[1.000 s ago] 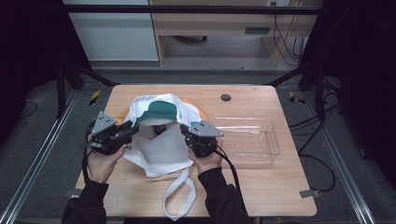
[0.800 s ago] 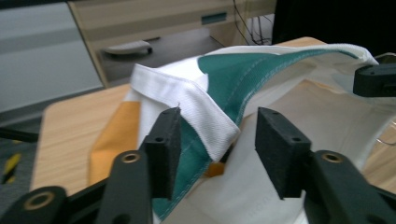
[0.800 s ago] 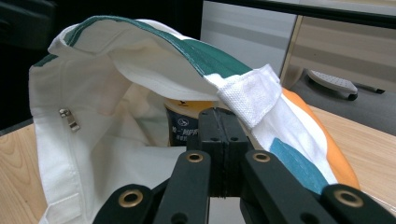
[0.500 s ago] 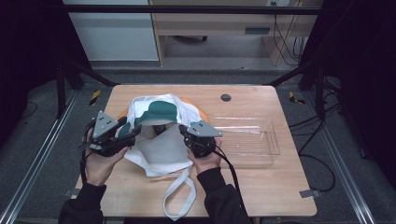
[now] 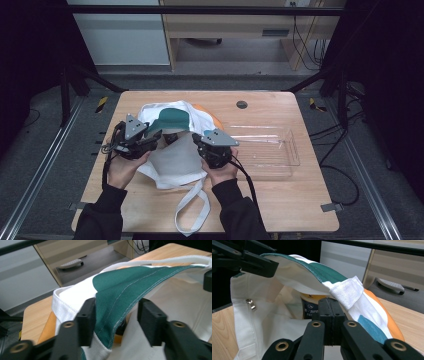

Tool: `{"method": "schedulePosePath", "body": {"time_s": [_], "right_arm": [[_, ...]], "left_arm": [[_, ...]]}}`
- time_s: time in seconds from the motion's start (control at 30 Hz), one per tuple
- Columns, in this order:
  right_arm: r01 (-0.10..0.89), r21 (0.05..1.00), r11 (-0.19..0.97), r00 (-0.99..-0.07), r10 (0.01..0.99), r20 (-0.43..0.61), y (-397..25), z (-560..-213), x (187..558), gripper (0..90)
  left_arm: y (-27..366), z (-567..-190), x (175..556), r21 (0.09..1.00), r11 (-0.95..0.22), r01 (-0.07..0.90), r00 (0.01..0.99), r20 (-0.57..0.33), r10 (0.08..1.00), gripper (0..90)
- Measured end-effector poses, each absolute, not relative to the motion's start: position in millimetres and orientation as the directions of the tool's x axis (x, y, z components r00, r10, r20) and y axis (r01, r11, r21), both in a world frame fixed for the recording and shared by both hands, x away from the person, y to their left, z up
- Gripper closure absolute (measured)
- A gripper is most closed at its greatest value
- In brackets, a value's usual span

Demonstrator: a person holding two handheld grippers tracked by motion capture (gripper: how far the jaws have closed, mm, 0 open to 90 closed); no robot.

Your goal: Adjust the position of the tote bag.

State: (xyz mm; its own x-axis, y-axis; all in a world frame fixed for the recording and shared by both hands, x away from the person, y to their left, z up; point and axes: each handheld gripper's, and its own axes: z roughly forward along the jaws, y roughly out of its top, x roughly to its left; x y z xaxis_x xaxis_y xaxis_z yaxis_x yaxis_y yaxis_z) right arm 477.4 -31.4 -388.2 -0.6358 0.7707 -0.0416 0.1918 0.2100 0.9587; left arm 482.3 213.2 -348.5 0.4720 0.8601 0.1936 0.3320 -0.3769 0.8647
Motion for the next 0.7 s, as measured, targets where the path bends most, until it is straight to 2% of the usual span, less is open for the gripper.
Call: {"method": "schedulePosePath", "body": {"time_s": [0.1,0.27,0.43,0.7], "right_arm": [[0.197,0.957,0.212,-0.639,0.768,-0.039,-31.2,-389.9,476.5,90.0],[0.219,0.948,0.23,-0.658,0.753,-0.031,-25.6,-401.2,472.1,90.0],[0.263,0.929,0.261,-0.678,0.735,-0.015,-15.0,-424.3,469.2,90.0],[0.33,0.894,0.302,-0.706,0.708,0.021,3.0,-460.2,463.6,90.0]], "left_arm": [[215.9,-348.7,484.7,0.868,-0.36,0.341,0.471,0.173,0.865,66.9],[217.3,-345.9,485.5,0.882,-0.328,0.337,0.464,0.148,0.873,79.0],[215.7,-343.0,488.1,0.881,-0.332,0.338,0.464,0.151,0.873,83.9],[215.4,-340.6,491.3,0.89,-0.306,0.34,0.464,0.125,0.877,86.1]]}}
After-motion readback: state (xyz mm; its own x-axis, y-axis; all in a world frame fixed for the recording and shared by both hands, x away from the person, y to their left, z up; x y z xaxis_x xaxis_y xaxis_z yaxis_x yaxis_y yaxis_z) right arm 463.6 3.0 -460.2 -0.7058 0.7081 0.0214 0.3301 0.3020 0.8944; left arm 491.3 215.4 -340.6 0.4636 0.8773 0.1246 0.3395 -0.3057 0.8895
